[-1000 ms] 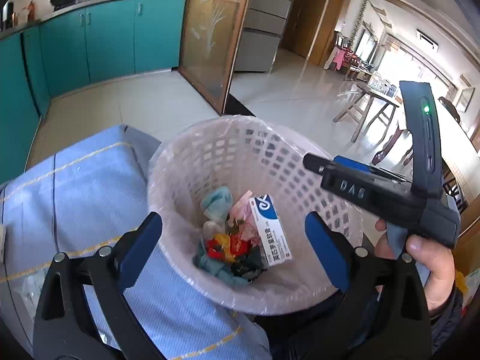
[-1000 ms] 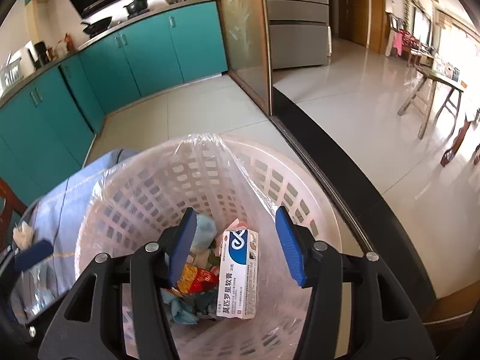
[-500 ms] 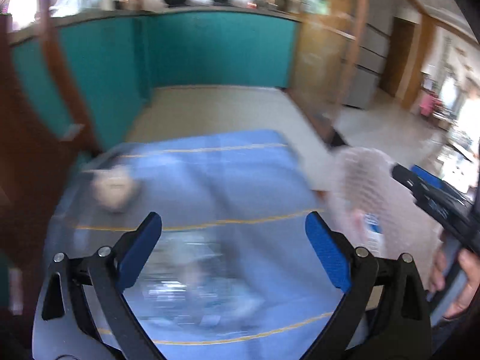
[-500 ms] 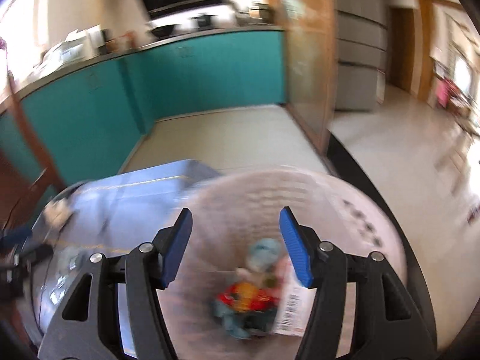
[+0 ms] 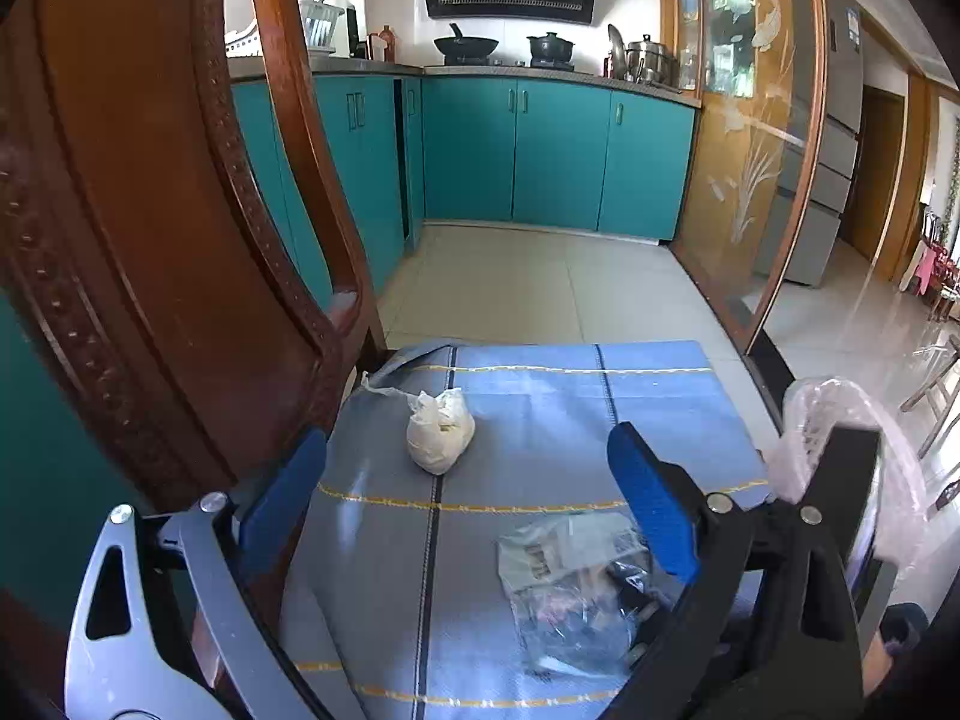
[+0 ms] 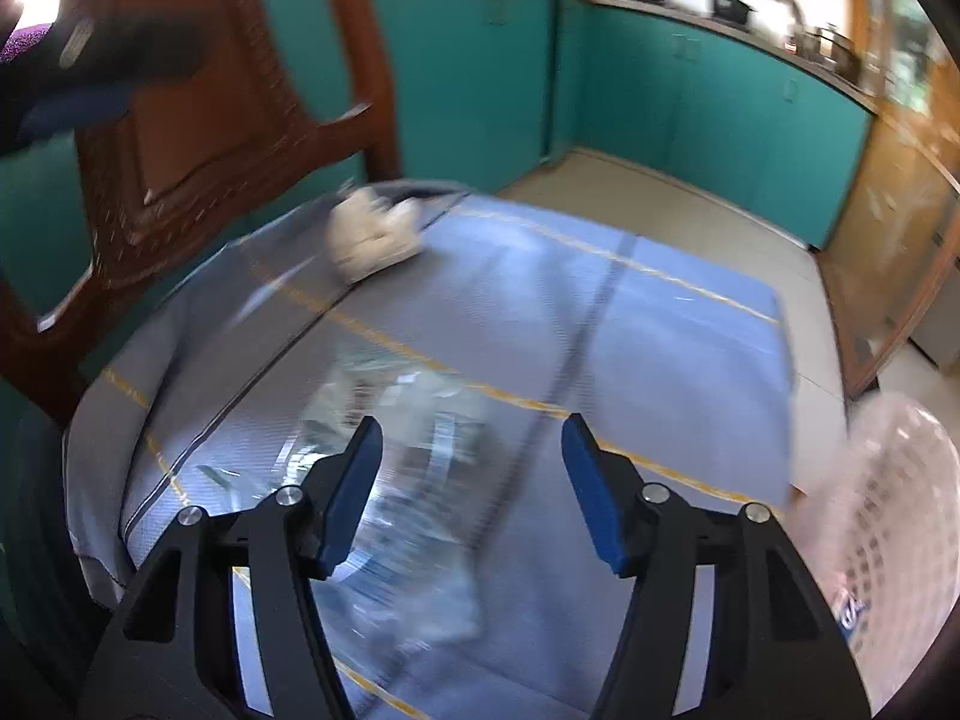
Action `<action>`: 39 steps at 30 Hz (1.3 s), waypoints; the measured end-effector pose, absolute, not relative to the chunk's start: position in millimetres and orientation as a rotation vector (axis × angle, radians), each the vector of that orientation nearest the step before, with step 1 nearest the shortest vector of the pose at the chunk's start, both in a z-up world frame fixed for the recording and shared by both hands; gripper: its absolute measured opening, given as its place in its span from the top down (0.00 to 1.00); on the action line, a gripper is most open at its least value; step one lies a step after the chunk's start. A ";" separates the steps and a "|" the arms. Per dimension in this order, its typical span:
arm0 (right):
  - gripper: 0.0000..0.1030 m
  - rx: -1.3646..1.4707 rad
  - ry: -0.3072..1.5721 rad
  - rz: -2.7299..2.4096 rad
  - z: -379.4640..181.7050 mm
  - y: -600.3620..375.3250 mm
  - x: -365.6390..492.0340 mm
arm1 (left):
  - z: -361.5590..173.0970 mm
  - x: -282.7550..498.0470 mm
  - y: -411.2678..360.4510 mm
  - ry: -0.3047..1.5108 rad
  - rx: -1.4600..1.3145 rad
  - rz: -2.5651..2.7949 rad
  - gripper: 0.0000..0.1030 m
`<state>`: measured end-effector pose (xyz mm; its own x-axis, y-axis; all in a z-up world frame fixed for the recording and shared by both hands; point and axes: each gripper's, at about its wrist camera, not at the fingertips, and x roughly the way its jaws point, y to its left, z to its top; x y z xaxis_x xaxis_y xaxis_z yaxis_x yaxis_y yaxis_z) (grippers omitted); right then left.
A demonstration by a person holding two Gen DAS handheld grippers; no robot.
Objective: Collect trash
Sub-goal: 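Grasp the white tissue with the left tool while the right tool grasps the clear bag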
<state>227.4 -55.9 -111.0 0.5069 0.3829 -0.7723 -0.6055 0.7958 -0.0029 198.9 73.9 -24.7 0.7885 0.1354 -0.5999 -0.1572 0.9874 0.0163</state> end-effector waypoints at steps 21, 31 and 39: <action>0.70 -0.128 0.903 0.581 -106.2 -112.2 232.2 | -151.7 346.7 84.6 0.955 0.062 0.280 0.52; 0.70 -0.138 0.847 0.484 -94.7 -127.8 231.3 | -112.1 291.9 62.2 0.820 0.051 0.213 0.77; 0.70 -0.167 0.837 0.454 -95.5 -130.2 227.7 | -76.5 229.4 26.7 0.728 0.073 0.125 0.77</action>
